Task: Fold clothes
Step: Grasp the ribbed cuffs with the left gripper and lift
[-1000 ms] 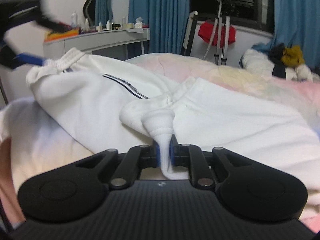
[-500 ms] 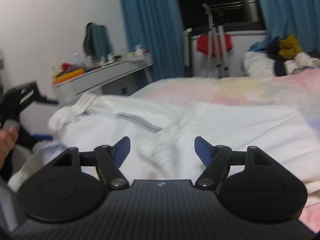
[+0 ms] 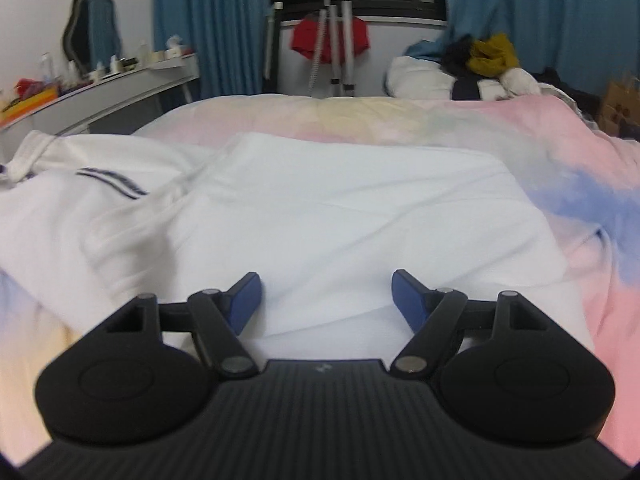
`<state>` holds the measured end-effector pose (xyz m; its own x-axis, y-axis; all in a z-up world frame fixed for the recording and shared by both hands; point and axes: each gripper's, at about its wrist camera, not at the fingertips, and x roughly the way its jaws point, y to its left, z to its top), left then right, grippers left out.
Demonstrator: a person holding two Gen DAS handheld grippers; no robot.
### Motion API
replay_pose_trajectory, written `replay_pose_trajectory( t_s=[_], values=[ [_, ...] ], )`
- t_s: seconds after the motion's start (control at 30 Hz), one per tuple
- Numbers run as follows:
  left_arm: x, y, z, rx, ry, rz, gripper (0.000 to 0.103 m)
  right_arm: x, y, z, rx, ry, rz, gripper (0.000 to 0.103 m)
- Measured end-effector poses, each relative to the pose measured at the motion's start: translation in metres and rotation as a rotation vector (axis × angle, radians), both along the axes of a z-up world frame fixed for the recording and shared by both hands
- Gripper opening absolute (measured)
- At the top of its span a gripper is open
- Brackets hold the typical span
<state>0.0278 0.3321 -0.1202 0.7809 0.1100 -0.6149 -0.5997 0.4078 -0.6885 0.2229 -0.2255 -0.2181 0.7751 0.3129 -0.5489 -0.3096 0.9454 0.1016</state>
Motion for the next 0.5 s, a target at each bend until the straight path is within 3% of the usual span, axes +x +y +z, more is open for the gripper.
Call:
replay_pose_trajectory(
  t_s=[0.03,0.13,0.33,0.5],
  values=[
    [0.005,-0.003,0.005,0.064,0.017,-0.024,0.031,-0.001,0.003,0.0,-0.008,-0.004,0.008,0.075],
    [0.015,-0.018,0.029,0.198,0.016,-0.079,0.02,-0.002,0.002,0.001,0.004,-0.001,0.012,0.075],
    [0.021,-0.085,0.111,0.432,-0.079,-0.186,0.018,-0.001,-0.017,0.02,0.055,0.04,-0.049,0.071],
    [0.035,-0.186,0.178,0.617,-0.179,-0.292,0.018,-0.002,-0.059,0.066,0.107,0.052,-0.106,0.072]
  ],
)
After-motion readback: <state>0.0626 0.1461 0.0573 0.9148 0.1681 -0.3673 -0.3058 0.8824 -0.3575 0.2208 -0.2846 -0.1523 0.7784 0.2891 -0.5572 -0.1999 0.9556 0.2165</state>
